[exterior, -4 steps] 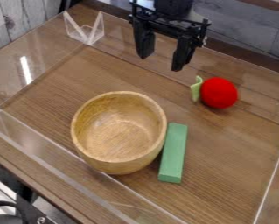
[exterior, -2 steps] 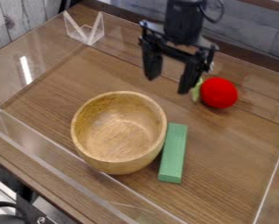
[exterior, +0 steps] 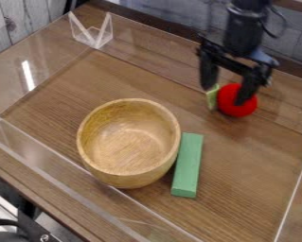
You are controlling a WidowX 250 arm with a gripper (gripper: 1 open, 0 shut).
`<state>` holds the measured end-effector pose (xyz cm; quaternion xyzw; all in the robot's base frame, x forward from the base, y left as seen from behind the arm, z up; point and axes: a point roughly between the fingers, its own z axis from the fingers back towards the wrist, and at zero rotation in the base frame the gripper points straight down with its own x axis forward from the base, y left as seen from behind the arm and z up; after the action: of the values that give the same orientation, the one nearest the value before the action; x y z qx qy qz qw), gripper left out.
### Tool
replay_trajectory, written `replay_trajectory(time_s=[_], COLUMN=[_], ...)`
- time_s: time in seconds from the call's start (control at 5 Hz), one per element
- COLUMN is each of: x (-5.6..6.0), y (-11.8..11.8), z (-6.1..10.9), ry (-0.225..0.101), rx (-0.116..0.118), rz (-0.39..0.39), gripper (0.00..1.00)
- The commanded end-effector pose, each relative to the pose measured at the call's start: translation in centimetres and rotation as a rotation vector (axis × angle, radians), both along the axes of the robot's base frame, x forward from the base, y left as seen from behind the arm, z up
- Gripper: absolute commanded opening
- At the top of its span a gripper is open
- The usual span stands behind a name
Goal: Move the red fruit to the left
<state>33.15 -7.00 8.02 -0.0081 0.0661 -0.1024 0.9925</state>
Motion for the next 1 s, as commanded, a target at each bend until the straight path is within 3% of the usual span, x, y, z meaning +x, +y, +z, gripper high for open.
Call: replay_trajectory(time_s=[0.0,0.2,0.6,0.8], x=[2.9,4.2,3.3,4.0], y=[-1.3,-1.4,0.3,0.1], z=[1.1,-0.1,-0.6,-0.1], ry=[-0.083,-0.083,-0.084,-0.076], rx=[-0.017,-0.015,-0.004,-0.001], rz=[-0.022,-0.037,0.088,0.107], gripper=[1.00,1.00,1.00,1.00])
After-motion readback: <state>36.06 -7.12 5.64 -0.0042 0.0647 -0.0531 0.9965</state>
